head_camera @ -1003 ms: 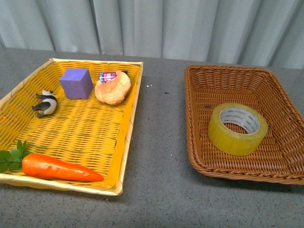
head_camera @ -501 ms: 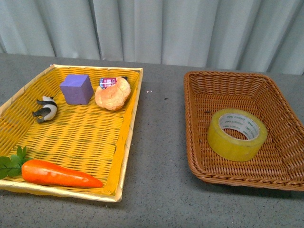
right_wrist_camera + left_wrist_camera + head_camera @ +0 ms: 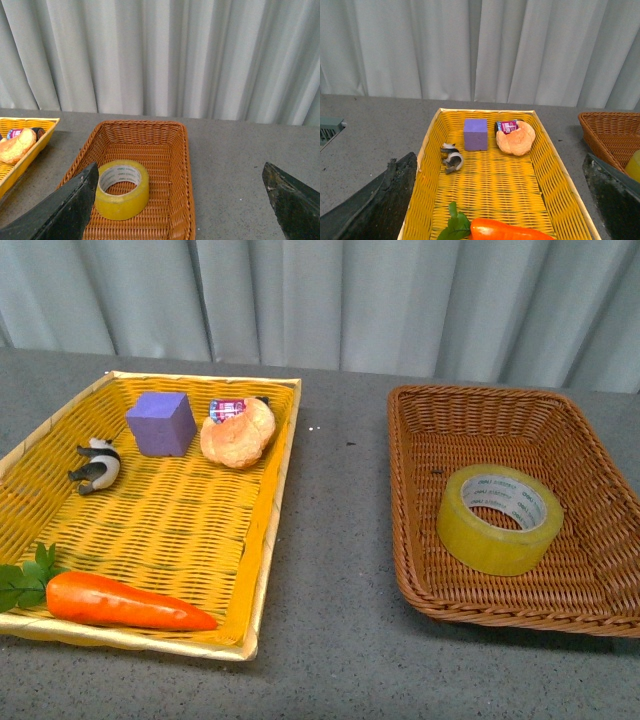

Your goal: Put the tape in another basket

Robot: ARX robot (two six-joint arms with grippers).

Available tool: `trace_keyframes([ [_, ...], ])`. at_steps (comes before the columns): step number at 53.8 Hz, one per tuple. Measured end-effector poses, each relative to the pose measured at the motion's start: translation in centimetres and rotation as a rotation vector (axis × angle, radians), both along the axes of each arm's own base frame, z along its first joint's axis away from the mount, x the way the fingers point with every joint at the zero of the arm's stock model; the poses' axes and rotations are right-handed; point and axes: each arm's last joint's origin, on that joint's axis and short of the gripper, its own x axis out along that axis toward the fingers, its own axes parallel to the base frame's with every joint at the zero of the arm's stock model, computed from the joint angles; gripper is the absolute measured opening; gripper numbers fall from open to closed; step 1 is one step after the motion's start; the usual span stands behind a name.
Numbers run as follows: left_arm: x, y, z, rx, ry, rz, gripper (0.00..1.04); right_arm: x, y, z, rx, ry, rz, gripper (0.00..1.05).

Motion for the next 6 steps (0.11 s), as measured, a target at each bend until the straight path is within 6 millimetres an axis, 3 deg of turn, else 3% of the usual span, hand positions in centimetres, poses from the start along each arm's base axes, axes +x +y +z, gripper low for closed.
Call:
trace_keyframes([
  [6,0.00,0.00,0.00,0.000,0.000,0.000,0.98,0.00,0.00,0.00,0.000,0.000,0.000,0.96],
])
